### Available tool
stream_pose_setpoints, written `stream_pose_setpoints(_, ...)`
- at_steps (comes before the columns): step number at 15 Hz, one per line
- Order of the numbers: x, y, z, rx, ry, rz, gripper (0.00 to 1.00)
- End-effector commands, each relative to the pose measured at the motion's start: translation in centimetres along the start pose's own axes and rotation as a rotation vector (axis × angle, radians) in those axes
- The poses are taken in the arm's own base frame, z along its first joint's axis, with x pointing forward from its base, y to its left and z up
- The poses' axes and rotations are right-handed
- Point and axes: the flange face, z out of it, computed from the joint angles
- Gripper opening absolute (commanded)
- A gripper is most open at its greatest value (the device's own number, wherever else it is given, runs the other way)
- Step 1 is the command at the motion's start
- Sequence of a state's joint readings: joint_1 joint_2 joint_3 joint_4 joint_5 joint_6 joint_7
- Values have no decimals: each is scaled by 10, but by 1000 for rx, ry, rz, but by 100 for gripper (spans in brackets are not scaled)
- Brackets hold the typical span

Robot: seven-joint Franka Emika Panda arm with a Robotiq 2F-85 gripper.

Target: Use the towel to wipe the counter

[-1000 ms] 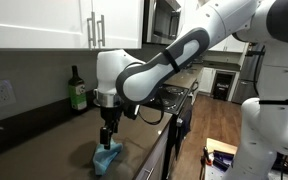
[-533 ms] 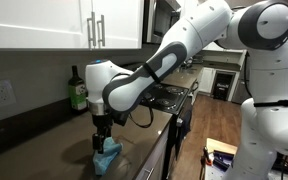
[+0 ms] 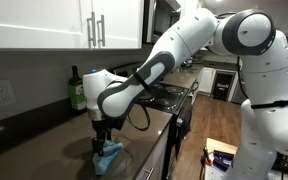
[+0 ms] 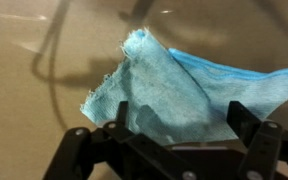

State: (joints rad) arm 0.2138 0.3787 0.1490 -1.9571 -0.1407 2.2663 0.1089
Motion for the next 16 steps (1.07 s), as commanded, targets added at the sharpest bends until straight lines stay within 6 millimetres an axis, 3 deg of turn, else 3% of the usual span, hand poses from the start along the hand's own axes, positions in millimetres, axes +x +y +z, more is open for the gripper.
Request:
stream_pose_setpoints(1, 2, 0, 3, -2, 17, 16, 100)
stream_pose_setpoints(6, 1, 2, 10, 7, 58, 19, 100)
stream_pose_setpoints(7, 0, 3, 11, 10, 60, 21, 75)
stream_pose_setpoints(9, -1, 3, 15, 8, 57, 25, 68)
stream_pose_setpoints(16, -5, 5, 21, -8, 37, 30, 22)
